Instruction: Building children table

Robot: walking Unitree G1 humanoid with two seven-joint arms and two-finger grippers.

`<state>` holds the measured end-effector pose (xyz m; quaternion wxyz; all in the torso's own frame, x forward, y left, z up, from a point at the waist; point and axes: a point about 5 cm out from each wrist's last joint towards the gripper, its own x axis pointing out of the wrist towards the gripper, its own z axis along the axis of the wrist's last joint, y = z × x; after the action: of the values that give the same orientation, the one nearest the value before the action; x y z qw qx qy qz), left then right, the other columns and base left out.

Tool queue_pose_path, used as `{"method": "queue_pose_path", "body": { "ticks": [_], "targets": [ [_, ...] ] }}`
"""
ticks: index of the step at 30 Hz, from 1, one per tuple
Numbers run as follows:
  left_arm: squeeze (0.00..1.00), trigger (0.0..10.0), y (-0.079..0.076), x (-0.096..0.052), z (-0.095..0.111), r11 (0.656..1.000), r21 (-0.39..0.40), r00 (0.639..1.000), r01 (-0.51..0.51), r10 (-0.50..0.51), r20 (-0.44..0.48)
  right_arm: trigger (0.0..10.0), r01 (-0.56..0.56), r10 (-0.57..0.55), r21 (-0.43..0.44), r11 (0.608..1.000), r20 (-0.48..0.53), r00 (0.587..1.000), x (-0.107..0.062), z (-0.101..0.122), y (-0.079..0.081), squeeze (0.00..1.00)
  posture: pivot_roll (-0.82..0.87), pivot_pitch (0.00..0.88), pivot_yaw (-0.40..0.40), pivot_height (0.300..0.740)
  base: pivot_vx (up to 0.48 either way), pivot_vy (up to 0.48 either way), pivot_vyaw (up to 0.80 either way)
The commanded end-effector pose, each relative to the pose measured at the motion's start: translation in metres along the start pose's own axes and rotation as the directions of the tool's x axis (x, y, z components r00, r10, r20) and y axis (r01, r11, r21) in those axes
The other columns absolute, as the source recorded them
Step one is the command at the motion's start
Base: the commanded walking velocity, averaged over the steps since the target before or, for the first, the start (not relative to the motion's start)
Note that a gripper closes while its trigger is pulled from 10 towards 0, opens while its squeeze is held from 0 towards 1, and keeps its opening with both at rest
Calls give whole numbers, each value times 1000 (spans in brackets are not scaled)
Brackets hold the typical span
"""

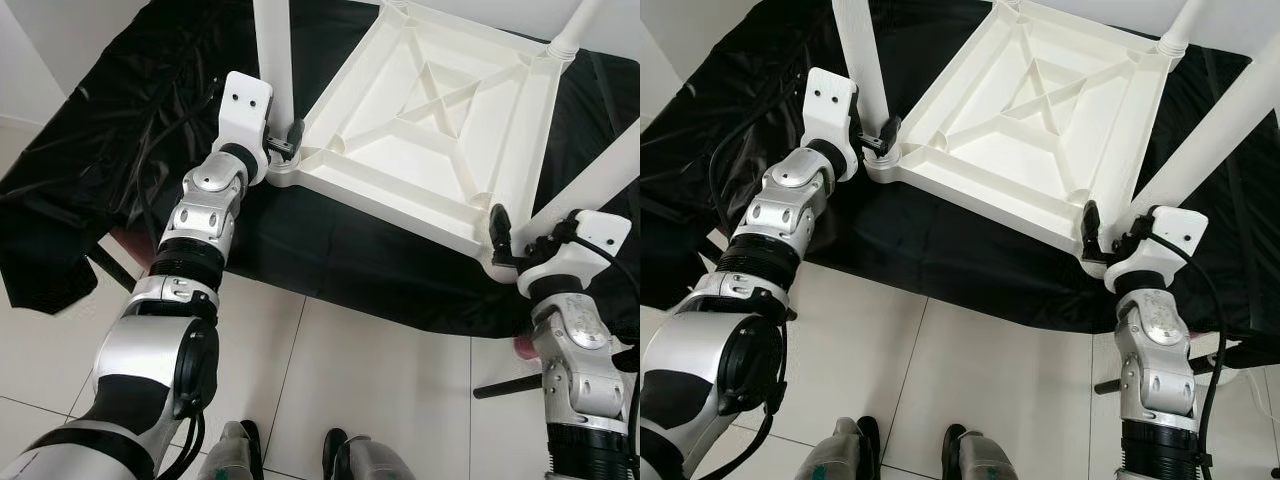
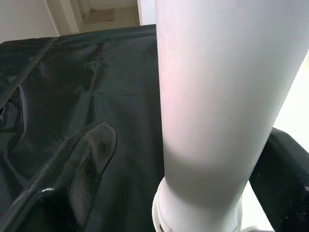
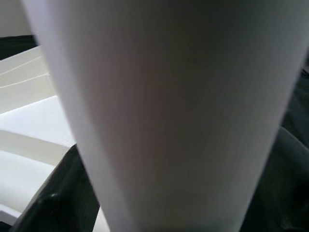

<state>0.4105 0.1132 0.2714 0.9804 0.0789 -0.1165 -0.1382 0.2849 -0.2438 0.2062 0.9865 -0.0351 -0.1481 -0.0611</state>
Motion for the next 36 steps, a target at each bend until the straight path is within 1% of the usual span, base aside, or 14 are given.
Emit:
{"method": "queue_pose_path", "body": {
  "ticks": [1, 10, 13, 19, 20, 21, 22, 30, 31, 32, 33, 34, 35, 36],
  "targets": [
    [0, 10000, 44, -20, -12, 697, -3, 696, -717, 717, -39, 10000, 9, -9, -4, 1000, -14, 1000, -2, -3, -6, 0, 67, 245, -17, 740, 0, 0, 0],
    [0, 10000, 31, -8, -10, 819, -166, 835, -550, 547, -67, 10000, -45, 45, 28, 999, -3, 999, -3, -2, 4, 0, 70, 249, -14, 740, 0, 0, 0],
    [0, 10000, 16, -1, -5, 896, -200, 916, -397, 400, -30, 10000, -82, 82, 39, 996, 12, 997, -5, 2, 8, 0, 58, 252, -7, 740, 0, 0, 0],
    [0, 9137, -5, 5, 1, 955, -230, 980, -185, 196, 24, 10000, -105, 104, 48, 993, 18, 994, -9, 4, 10, 0, 47, 255, -2, 740, 0, 0, 0],
    [0, 3059, -8, 7, 2, 959, -227, 984, -168, 179, 27, 10000, -108, 107, 50, 993, 19, 994, -10, 5, 11, 0, 47, 255, -2, 740, 0, 0, 0],
    [0, 3059, -8, 7, 2, 959, -227, 984, -168, 179, 27, 10000, -108, 107, 50, 993, 19, 994, -10, 5, 11, 0, 47, 255, -2, 740, 0, 0, 0],
    [0, 0, -12, 8, 3, 966, -226, 989, -128, 141, 40, 10000, -113, 112, 51, 992, 20, 994, -11, 5, 11, 0, 43, 256, 0, 740, 0, 0, 0],
    [0, 0, -23, 11, 8, 982, -183, 996, -48, 61, 64, 10000, -106, 105, 46, 993, 22, 994, -12, 7, 11, 0, 39, 260, 0, 740, 0, 0, 0],
    [0, 3294, -25, 11, 9, 984, -177, 996, -30, 44, 74, 10000, -91, 90, 44, 995, 18, 996, -12, 6, 10, 0, 40, 261, -1, 740, 0, 0, 0],
    [0, 3294, -25, 11, 9, 984, -177, 996, -30, 44, 74, 10000, -91, 90, 44, 995, 18, 996, -12, 6, 10, 0, 40, 261, -1, 740, 0, 0, 0],
    [0, 10000, -27, 12, 10, 985, -175, 997, -16, 29, 77, 10000, -78, 78, 44, 996, 12, 997, -12, 5, 9, 0, 42, 264, -1, 740, 0, 0, 0],
    [0, 10000, -27, 12, 11, 985, -170, 997, -8, 22, 78, 10000, -61, 60, 47, 997, 9, 998, -11, 4, 8, 0, 42, 264, -1, 740, 0, 0, 0],
    [0, 10000, -28, 11, 11, 986, -165, 996, 0, 14, 84, 0, -60, 59, 63, 996, 9, 998, -11, 4, 9, 0, 44, 266, -1, 740, 0, 0, 0],
    [0, 10000, -27, 11, 11, 987, -163, 996, 6, 8, 85, 0, -53, 53, 59, 997, 11, 999, -10, 4, 8, 0, 44, 266, -1, 740, 0, 0, 0]
  ]
}}
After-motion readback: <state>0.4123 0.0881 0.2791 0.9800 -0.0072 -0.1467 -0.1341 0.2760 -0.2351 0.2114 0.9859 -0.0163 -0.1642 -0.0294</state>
